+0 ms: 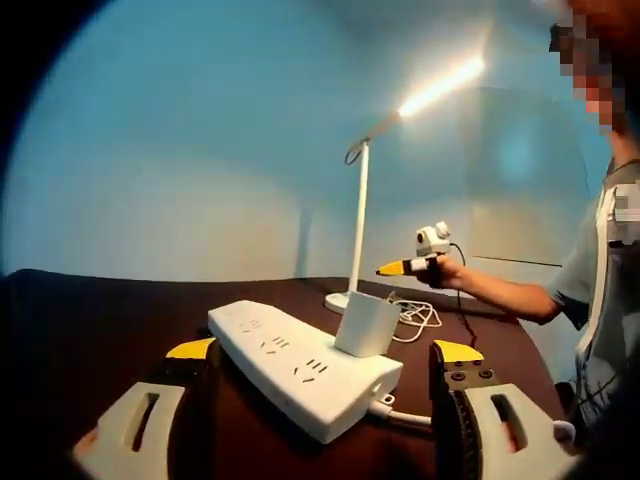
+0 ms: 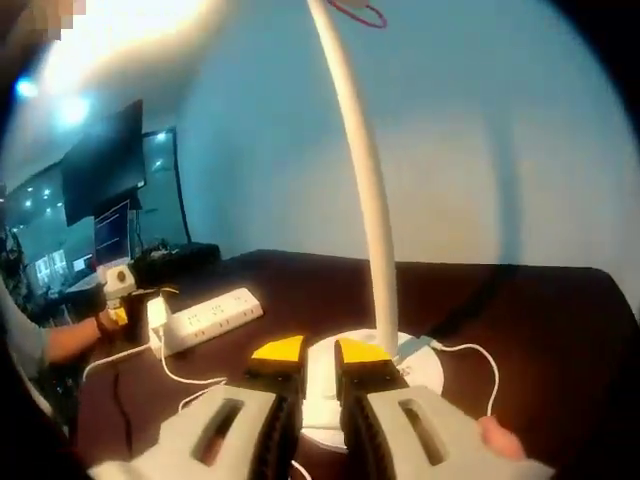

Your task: Insert the desk lamp plug into the socket, turn on the power strip switch, turn on the lamp switch, then turn off the lamp switch, turn off the power strip switch, and remove the plug from the socket.

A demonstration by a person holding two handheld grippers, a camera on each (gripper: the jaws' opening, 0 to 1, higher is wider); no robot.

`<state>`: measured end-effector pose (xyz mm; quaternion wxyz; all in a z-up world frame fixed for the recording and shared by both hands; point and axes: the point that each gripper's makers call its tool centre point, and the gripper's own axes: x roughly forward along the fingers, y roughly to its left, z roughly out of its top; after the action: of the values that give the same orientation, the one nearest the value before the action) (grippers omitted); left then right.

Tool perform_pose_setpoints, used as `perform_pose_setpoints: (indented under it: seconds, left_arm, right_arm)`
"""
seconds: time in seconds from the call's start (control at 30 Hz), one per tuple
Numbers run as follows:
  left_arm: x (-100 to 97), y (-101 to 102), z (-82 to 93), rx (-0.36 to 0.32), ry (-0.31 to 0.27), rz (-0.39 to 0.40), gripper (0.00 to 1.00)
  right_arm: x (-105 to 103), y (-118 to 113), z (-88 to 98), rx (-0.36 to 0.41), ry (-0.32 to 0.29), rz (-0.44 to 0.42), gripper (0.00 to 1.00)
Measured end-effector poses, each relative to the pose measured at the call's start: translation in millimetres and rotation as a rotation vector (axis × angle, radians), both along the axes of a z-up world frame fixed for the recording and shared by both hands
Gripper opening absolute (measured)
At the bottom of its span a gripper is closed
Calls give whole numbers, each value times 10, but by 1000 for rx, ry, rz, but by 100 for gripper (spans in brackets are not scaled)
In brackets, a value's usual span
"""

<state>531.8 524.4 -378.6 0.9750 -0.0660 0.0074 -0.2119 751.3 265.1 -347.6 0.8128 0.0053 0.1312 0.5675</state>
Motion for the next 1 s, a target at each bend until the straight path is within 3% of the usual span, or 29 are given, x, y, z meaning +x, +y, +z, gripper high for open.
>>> perform_pose_setpoints:
  seconds: [0.23, 0.4, 0.47, 0.63, 0.87, 1.0]
  left_arm:
    - [-174, -46, -56, 20, 26, 9, 89]
    - [-300, -17, -32, 11, 1, 26, 89]
    - [-331, -22, -23, 12, -4, 30, 89]
    - [-354, 10, -35, 18, -10, 44, 89]
    - [-395, 12, -37, 29, -17, 45, 89]
    - [-435, 32, -20, 24, -26, 48, 89]
  right_arm:
    - [-196, -189, 150, -4, -14, -1, 28]
    - [-323, -298, 252, -13, -38, -10, 36]
    - [-442, -329, 244, -16, -51, -15, 40]
    - [-485, -463, 260, -15, -70, -55, 56]
    - [-514, -698, 251, 2, -74, -126, 71]
    - [-576, -798, 235, 3, -74, -144, 73]
